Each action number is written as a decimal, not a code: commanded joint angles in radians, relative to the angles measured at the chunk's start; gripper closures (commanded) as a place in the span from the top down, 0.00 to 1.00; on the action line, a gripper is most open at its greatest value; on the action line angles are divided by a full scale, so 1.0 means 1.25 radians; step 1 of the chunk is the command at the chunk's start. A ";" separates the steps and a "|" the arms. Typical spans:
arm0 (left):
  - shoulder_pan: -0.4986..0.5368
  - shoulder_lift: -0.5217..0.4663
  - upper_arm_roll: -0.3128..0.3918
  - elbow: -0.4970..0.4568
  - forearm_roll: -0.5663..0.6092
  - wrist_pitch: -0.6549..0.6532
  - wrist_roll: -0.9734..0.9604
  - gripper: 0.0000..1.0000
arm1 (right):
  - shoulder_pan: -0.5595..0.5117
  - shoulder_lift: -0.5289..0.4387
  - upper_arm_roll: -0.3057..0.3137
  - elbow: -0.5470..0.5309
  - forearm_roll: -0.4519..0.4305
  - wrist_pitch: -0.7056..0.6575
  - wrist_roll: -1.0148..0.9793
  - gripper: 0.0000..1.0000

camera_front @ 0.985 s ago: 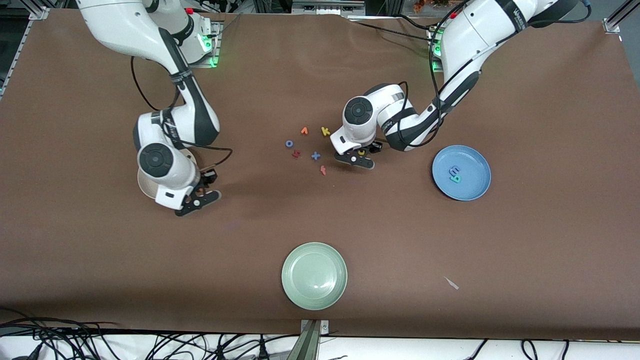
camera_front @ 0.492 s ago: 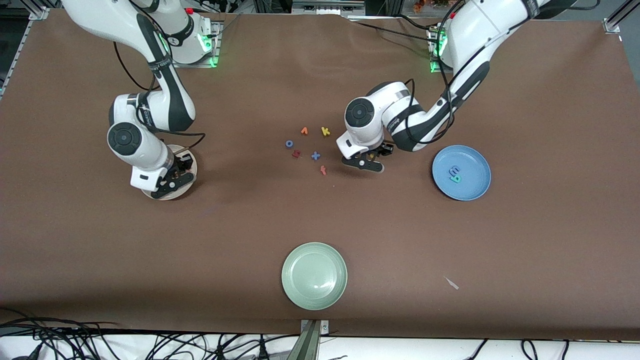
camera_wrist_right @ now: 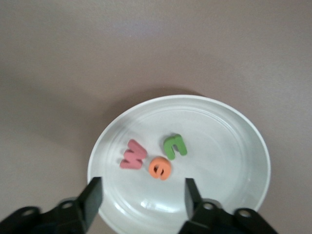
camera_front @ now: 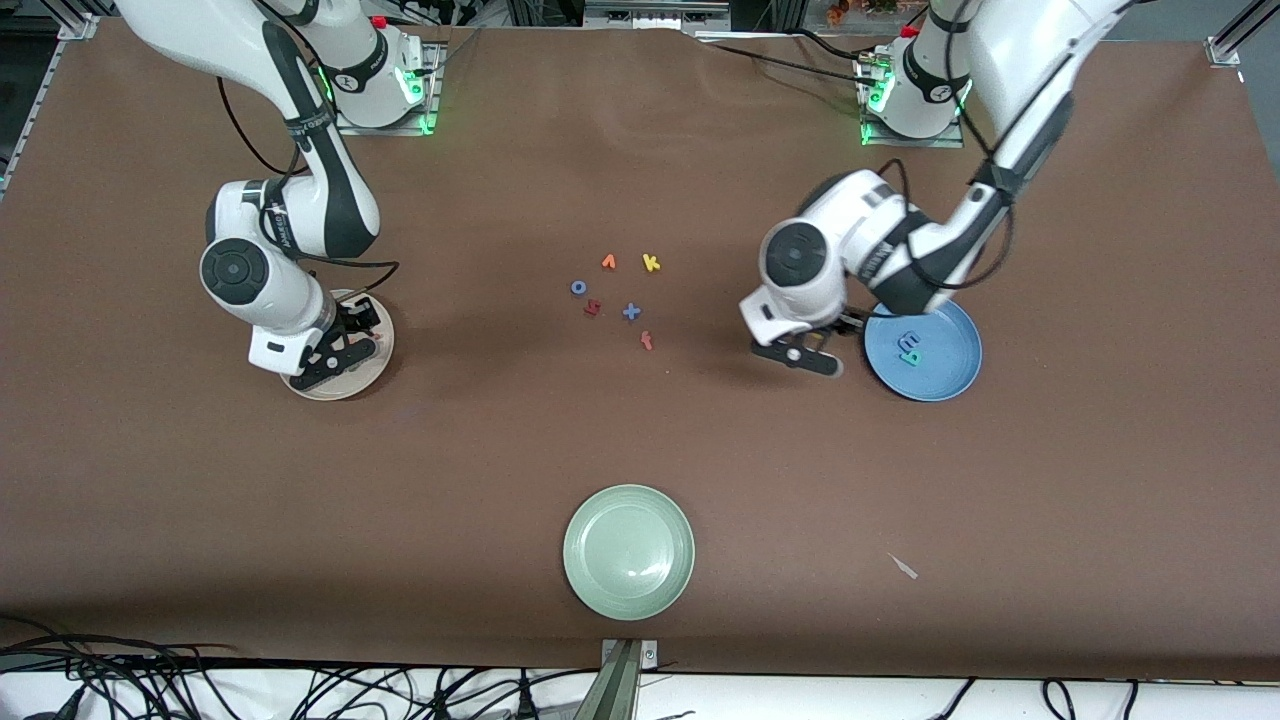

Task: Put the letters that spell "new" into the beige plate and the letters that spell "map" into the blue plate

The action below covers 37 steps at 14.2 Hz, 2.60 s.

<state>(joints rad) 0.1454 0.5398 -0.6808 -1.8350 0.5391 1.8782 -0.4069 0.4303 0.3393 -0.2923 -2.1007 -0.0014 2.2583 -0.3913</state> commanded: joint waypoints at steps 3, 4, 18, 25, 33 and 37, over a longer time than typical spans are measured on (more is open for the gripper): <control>0.135 -0.015 -0.009 -0.025 -0.036 -0.009 0.205 0.03 | 0.006 -0.014 -0.002 0.163 0.013 -0.270 0.072 1.00; 0.145 -0.010 -0.008 -0.028 -0.036 -0.009 0.209 0.03 | 0.006 -0.014 -0.002 0.193 0.013 -0.316 0.081 1.00; 0.189 0.011 -0.064 0.118 -0.090 -0.114 0.256 1.00 | -0.041 -0.063 0.040 0.493 0.017 -0.700 0.076 1.00; 0.190 0.007 -0.109 0.406 -0.091 -0.286 0.257 1.00 | -0.223 -0.228 0.209 0.377 -0.022 -0.602 0.165 1.00; 0.014 -0.201 0.228 0.397 -0.358 -0.280 0.256 1.00 | -0.287 -0.282 0.213 0.347 0.006 -0.588 0.244 1.00; -0.105 -0.322 0.444 0.261 -0.443 -0.186 0.256 1.00 | -0.289 -0.284 0.215 0.349 0.000 -0.583 0.269 1.00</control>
<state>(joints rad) 0.0737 0.2526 -0.2435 -1.3583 0.0434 1.5537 -0.1068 0.0904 0.0172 -0.0431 -1.6336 -0.0082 1.5140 -0.0761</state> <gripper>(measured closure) 0.000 0.000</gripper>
